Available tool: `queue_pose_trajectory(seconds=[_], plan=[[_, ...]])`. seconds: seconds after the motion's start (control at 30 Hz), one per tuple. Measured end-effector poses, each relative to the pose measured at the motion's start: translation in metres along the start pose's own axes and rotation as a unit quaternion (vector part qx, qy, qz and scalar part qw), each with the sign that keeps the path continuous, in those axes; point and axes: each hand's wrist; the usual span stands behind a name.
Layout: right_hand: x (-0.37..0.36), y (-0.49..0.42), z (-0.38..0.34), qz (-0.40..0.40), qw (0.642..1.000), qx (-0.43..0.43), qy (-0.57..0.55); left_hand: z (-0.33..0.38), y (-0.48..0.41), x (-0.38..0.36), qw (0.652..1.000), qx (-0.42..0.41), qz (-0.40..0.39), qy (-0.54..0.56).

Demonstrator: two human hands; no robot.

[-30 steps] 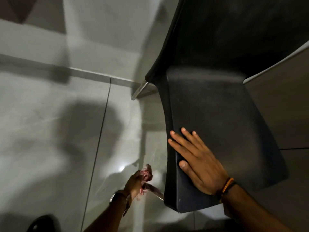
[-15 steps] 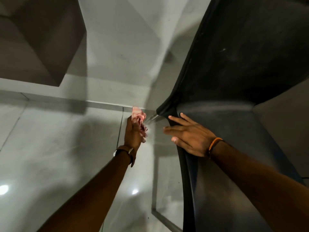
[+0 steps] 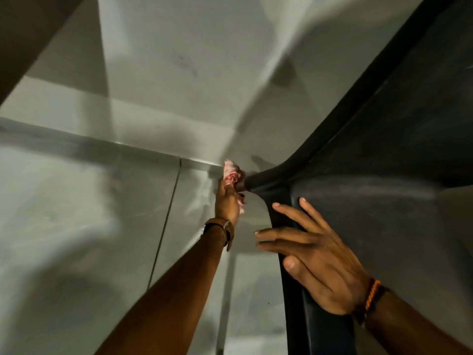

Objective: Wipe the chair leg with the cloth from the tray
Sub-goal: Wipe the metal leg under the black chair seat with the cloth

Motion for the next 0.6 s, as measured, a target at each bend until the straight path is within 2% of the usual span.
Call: queue_pose_trajectory(seconds=[0.1,0.23,0.37,0.43,0.6], plan=[[-0.002,0.000,0.000,0.014,1.000,0.006,-0.008,-0.005,-0.027,0.002,0.998,0.036,0.024,0.045],[-0.002,0.000,0.004,0.001,1.000,0.003,-0.007,0.012,-0.027,-0.004,0.990,0.101,0.016,0.098],[-0.002,0.000,0.007,-0.019,1.000,0.016,0.013,0.034,0.031,-0.011,0.991,0.046,-0.015,0.125],[-0.002,-0.001,0.007,-0.033,0.999,0.013,0.019,0.036,0.051,-0.011,0.992,0.056,-0.036,0.110],[0.000,-0.004,0.010,-0.031,0.999,0.020,0.021,0.041,0.021,-0.014,0.993,0.078,-0.047,0.076]])
Point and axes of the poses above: each hand's wrist, its own y-axis away from the middle knuckle, its own x-axis out of the back of the hand, z = x × y, and after that the axes turned 9 degrees about y, right-handed
